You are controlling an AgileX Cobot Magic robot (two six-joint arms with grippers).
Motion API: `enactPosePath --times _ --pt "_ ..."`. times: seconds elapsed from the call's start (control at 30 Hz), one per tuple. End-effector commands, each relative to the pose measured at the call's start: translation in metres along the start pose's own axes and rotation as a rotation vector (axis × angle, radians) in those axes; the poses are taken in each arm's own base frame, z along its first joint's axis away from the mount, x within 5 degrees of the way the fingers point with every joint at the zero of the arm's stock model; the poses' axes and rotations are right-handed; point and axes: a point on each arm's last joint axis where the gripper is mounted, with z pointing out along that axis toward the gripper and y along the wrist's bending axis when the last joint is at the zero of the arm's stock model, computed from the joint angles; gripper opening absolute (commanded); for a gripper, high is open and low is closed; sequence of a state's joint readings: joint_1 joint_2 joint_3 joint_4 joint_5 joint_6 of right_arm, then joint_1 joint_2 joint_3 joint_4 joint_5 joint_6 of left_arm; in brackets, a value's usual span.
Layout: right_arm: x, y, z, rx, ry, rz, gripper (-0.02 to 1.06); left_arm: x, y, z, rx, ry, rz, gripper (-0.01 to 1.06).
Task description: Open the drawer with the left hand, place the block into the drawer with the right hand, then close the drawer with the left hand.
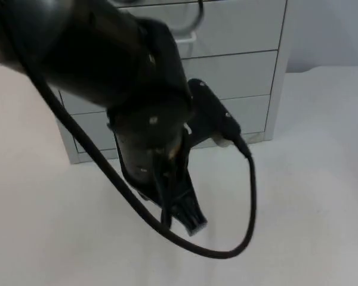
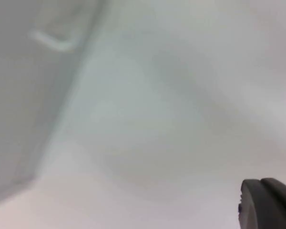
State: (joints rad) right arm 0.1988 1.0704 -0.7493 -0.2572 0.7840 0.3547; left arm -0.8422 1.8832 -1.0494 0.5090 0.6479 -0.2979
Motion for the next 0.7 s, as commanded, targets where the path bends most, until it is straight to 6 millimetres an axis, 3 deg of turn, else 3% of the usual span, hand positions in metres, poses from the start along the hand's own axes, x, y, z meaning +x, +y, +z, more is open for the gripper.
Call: enactPosePath --times 0.0,0.2,0.4,0.6,0.67 --pt "0.0 -0.001 -0.001 0.0 -0.016 -0.002 0.6 0.001 -0.005 -0.018 0.097 -0.003 -0.014 0.0" --pt "0.0 -0.001 -0.001 0.0 -0.016 -0.002 0.6 0.004 0.005 -0.054 0.179 -0.074 -0.078 0.0" --pt "0.0 -0.001 -0.001 0.0 -0.016 -0.002 0.6 0.012 0.029 -0.061 0.159 -0.062 -0.143 0.0" --pt "0.0 -0.001 -0.001 0.0 -0.016 -0.002 0.6 0.046 0.062 -0.07 0.134 -0.062 -0.281 0.0" --pt "0.0 -0.001 -0.001 -0.002 -0.015 0.0 0.6 0.073 0.082 -0.075 0.118 -0.07 -0.395 0.0"
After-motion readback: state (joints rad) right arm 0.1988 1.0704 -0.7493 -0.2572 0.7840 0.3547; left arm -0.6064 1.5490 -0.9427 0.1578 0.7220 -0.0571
